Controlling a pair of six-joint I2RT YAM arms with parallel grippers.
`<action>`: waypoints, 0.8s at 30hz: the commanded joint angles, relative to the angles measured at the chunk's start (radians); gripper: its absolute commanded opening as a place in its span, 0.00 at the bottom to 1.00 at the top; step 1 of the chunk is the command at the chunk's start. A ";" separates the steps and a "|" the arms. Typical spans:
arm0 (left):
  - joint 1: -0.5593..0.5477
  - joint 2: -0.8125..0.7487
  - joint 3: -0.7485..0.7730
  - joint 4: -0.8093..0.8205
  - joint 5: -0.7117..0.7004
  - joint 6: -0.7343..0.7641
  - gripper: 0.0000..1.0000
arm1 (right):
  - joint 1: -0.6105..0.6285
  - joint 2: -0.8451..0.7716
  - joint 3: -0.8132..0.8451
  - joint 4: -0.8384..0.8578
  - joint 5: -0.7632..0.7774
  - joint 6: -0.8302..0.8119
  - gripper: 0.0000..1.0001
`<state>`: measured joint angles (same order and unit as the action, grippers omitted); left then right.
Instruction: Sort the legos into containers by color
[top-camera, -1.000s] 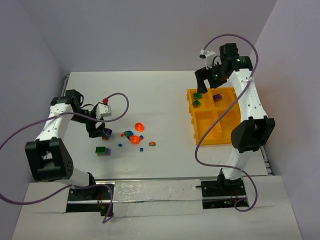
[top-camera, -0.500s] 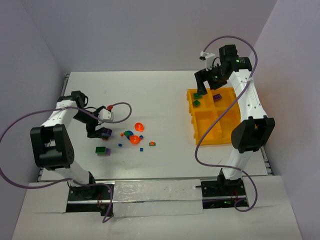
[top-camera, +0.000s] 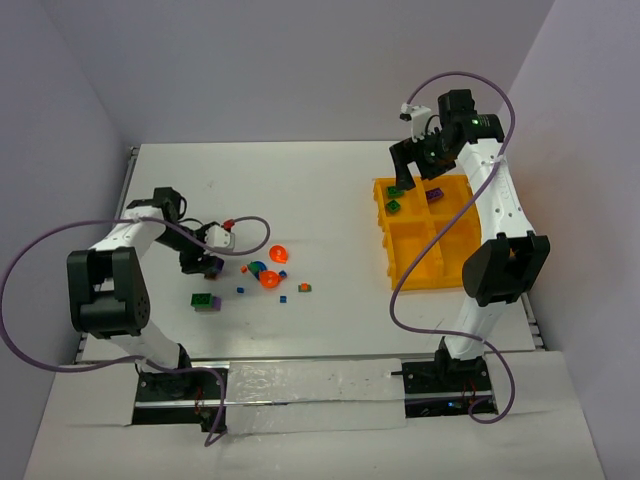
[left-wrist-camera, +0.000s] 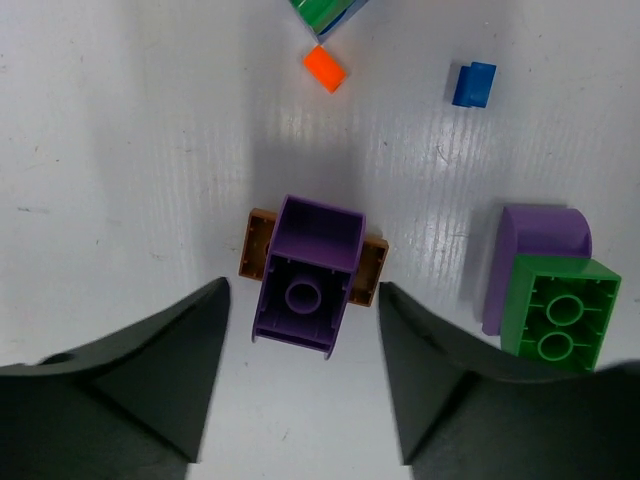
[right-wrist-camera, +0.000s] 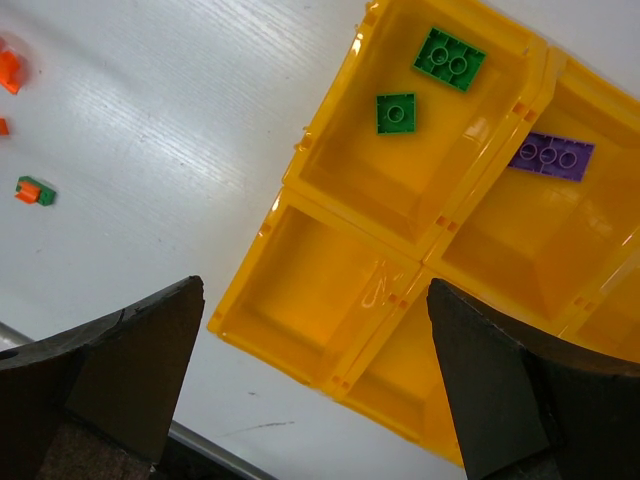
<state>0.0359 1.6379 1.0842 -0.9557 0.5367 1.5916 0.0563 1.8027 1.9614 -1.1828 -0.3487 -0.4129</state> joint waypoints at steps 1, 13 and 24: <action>-0.021 0.007 -0.013 0.043 0.000 0.036 0.64 | -0.008 -0.037 0.002 0.003 0.006 0.001 1.00; -0.061 0.013 -0.024 0.063 -0.024 0.017 0.37 | -0.009 -0.051 0.011 0.047 -0.076 0.063 1.00; -0.134 -0.033 0.249 0.196 0.115 -0.636 0.00 | 0.016 -0.149 -0.133 0.429 -0.242 0.469 0.95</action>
<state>-0.0572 1.6520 1.1660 -0.9034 0.5397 1.3633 0.0558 1.6847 1.8320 -0.9279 -0.5459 -0.1306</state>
